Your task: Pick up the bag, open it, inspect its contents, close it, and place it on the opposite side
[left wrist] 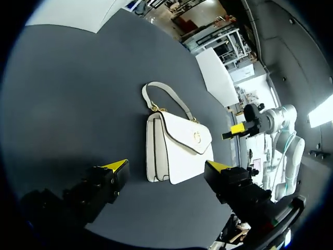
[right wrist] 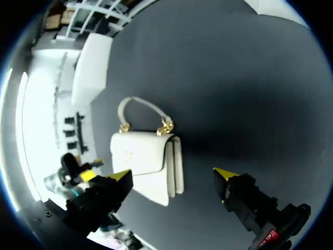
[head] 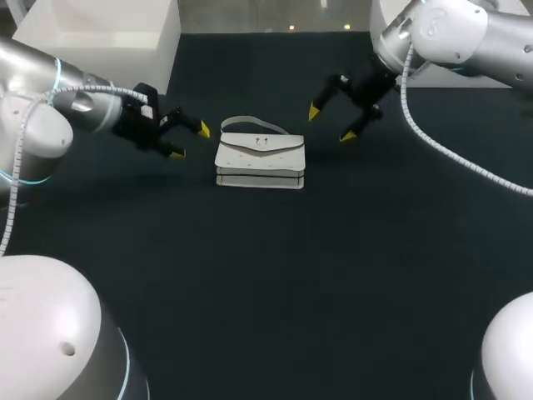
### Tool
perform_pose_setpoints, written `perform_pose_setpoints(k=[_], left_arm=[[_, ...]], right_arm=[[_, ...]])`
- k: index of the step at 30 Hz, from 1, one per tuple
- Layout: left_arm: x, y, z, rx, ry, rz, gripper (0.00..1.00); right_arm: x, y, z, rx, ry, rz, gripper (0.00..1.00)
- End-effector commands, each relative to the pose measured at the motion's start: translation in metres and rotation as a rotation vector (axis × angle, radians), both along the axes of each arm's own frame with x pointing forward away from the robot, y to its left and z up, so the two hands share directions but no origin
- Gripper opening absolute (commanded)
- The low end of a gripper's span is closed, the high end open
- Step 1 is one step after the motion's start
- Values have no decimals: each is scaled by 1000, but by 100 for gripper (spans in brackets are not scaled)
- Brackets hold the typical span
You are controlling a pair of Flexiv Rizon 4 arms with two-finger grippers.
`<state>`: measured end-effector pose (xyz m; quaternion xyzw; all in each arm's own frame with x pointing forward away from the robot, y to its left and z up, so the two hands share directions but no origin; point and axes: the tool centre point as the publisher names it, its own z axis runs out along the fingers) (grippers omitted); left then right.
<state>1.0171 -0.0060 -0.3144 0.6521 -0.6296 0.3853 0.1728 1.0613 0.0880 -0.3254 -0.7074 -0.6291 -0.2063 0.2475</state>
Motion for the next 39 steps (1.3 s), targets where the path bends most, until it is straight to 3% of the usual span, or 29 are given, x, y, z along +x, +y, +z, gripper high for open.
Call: perform_pose_setpoints(k=[1, 11, 21, 39], left_arm=[[11, 1, -16, -249, 114, 52, 100], [22, -7, -22, -355, 133, 17, 100], [35, -16, -26, -385, 124, -34, 100], [46, -34, -19, -474, 108, -68, 100]], right_arm=[[-1, -2, -10, 201, 17, -53, 100], [3, 12, -12, 241, 34, -52, 100], [6, 24, -20, 251, 68, -23, 100], [8, 44, -34, 413, 89, 4, 100]])
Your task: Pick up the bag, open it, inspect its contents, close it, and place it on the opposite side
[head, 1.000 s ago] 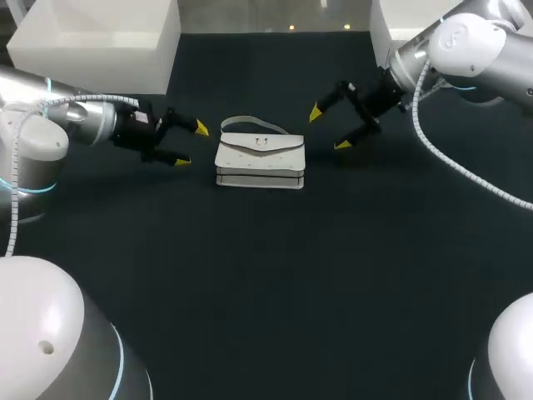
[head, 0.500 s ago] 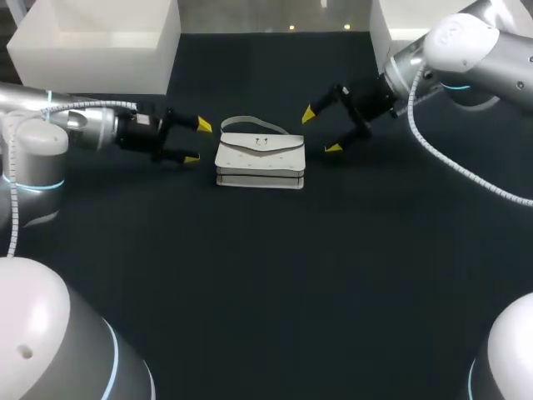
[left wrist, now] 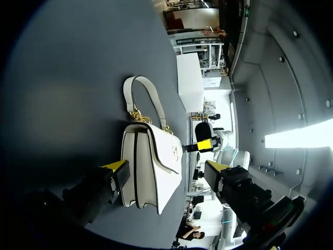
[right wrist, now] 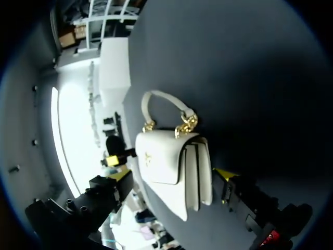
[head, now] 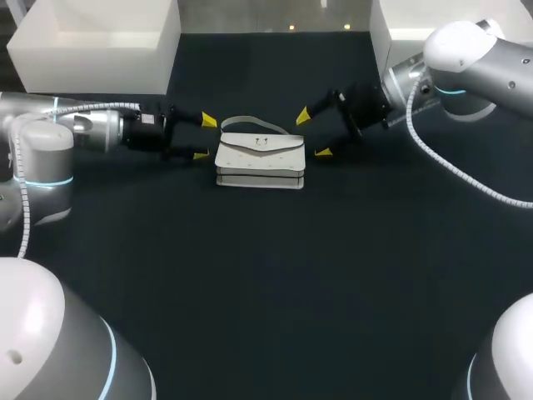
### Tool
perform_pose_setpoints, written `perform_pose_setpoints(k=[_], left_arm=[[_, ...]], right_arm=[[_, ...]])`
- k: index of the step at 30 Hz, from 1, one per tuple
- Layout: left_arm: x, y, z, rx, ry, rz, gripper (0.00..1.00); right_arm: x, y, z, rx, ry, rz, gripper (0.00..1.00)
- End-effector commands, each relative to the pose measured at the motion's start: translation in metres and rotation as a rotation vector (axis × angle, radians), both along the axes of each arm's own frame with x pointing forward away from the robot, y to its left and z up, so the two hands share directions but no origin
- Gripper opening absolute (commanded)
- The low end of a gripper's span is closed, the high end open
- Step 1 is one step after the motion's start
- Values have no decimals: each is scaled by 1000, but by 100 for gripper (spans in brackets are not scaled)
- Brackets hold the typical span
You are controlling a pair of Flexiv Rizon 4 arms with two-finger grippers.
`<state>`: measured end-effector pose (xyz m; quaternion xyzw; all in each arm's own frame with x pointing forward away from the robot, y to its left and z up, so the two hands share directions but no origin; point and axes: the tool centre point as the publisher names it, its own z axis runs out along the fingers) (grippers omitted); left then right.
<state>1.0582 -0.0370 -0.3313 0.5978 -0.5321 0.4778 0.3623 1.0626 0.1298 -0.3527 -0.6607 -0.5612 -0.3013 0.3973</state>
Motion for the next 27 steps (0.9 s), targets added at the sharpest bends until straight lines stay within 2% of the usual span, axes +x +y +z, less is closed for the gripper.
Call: perform_pose_setpoints(k=[1, 4, 6, 12, 16, 19, 20, 23, 27], left_arm=[[6, -4, -2, -15, -6, -12, 100], [8, -6, -3, -21, -2, -16, 100], [9, -8, -5, -24, 2, -15, 96], [10, -13, -8, -44, 25, -12, 93], [10, -18, -8, -53, 34, -17, 88], [10, -22, -7, -59, 33, -20, 81], [10, -23, -7, -60, 33, -21, 74], [11, -25, -8, -67, 34, -21, 63], [11, -26, -9, -72, 35, -21, 58]], right_arm=[[7, 4, -6, 37, 15, 31, 100], [8, 6, -6, 53, 14, 33, 100], [9, 7, -5, 61, 14, 34, 100], [8, 13, -6, 78, 18, 41, 99], [7, 17, -9, 82, 24, 47, 100], [6, 18, -10, 90, 27, 51, 99], [5, 19, -10, 92, 26, 51, 98], [5, 20, -9, 98, 24, 53, 92], [6, 23, -6, 104, 19, 56, 79]])
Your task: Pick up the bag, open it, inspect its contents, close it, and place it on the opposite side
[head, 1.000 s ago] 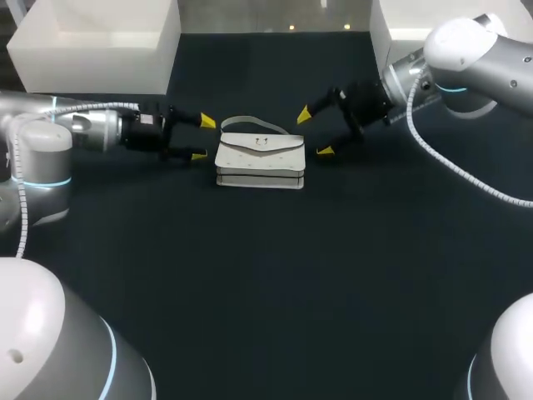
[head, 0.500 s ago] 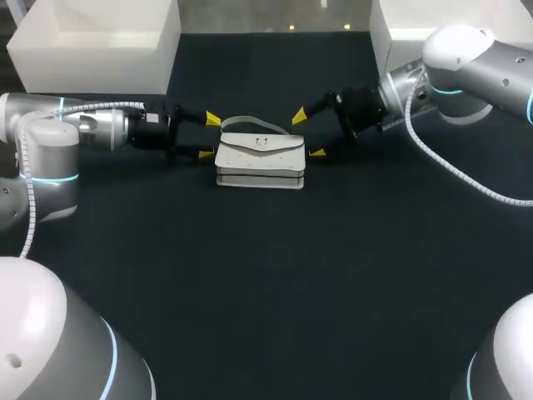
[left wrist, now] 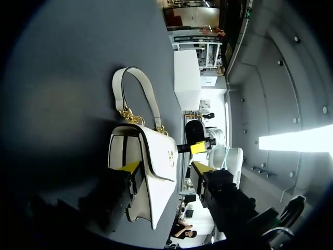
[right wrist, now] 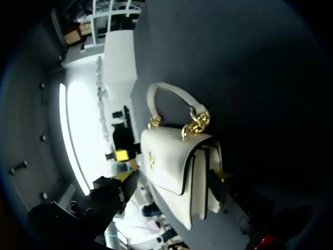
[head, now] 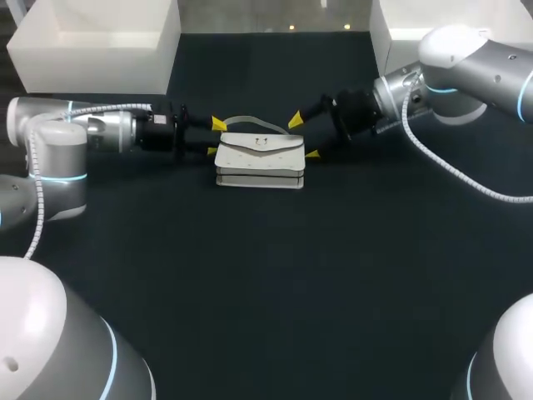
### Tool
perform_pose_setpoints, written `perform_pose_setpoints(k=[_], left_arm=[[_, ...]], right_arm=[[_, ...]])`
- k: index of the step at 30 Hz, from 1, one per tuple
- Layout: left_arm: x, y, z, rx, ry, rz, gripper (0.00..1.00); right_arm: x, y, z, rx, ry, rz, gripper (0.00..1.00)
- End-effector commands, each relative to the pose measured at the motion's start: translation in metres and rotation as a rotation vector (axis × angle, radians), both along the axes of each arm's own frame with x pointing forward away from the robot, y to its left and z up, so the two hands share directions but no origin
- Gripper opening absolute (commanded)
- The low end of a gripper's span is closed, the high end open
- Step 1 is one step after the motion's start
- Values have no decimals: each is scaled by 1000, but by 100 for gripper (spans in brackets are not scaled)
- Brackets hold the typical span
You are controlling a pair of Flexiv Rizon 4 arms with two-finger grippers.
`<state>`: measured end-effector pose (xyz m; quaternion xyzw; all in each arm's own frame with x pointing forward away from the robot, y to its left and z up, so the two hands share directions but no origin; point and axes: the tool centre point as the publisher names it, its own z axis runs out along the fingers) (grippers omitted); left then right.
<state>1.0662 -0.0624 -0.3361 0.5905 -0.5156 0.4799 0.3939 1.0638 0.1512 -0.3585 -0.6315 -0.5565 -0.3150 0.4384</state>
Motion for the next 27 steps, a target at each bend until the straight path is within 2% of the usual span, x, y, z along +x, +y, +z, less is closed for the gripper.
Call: perform_pose_setpoints(k=[1, 4, 14, 18, 27], left_arm=[[3, -1, -4, -13, -1, -4, 56], [3, -1, -5, -16, -2, -2, 50], [1, 1, -8, -11, 1, -2, 42], [1, 1, -9, -15, 1, -1, 40], [-1, 0, -11, -23, 0, 3, 36]], right_arm=[[5, 3, 0, 9, 3, 17, 76], [6, 4, 0, 13, 3, 18, 67], [4, 4, -1, 28, 14, 8, 59], [2, 5, 2, 45, 14, -2, 49], [-3, 7, 3, 79, 24, -5, 46]])
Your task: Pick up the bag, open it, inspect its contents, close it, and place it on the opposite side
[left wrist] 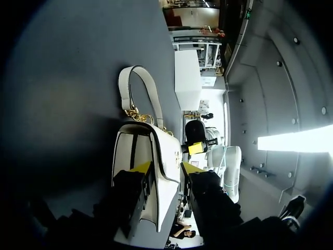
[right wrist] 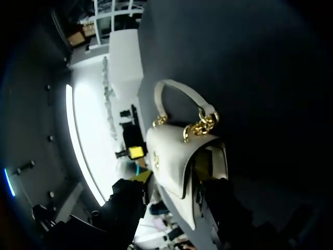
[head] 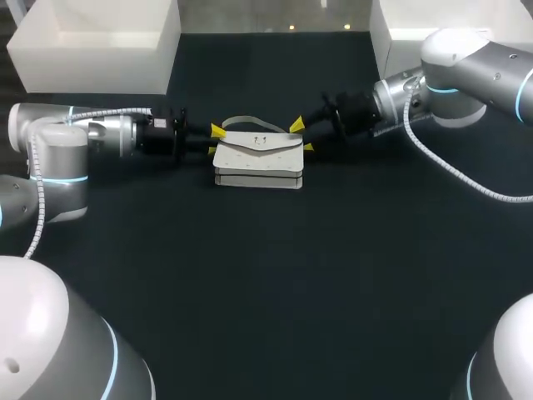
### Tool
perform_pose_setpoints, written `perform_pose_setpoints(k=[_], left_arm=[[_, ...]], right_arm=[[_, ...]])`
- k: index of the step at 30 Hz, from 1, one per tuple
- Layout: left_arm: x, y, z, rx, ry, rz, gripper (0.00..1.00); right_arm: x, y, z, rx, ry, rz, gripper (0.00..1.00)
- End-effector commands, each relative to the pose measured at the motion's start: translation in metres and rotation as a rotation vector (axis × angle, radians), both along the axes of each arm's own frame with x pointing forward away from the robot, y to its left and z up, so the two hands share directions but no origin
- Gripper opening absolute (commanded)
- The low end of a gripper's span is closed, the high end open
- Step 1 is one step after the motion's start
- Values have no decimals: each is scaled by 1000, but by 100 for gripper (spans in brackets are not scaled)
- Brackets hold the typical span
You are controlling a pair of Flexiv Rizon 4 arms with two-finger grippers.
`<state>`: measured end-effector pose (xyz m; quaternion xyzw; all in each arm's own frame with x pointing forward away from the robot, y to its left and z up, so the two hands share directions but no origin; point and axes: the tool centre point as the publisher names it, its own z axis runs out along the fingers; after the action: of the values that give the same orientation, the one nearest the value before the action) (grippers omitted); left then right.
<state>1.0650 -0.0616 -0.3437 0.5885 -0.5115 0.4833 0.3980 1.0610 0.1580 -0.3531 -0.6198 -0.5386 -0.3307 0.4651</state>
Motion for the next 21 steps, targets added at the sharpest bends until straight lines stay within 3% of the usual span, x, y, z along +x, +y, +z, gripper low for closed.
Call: perform_pose_setpoints(k=[1, 5, 6, 7, 8, 19, 21], left_arm=[[0, -1, -4, -10, -1, 2, 34], [-1, -1, -5, -11, -3, 3, 25], [-2, -2, -5, -9, -3, 2, 11], [-2, -2, -5, -7, -4, 1, 0], [-2, -2, -5, -6, -3, 1, 0], [-8, 2, -5, -13, -12, 6, 0], [-9, 3, -5, -15, -15, 9, 0]], right_arm=[[-1, 0, -3, 8, 13, -1, 45], [-1, 2, -5, 12, 19, 2, 43], [-2, 2, -5, 13, 20, 3, 36], [-2, 2, -6, 14, 22, 4, 18], [-2, 2, -6, 14, 23, 5, 0], [-3, -1, -9, 5, 39, -1, 0], [-4, -2, -10, 6, 46, -3, 40]])
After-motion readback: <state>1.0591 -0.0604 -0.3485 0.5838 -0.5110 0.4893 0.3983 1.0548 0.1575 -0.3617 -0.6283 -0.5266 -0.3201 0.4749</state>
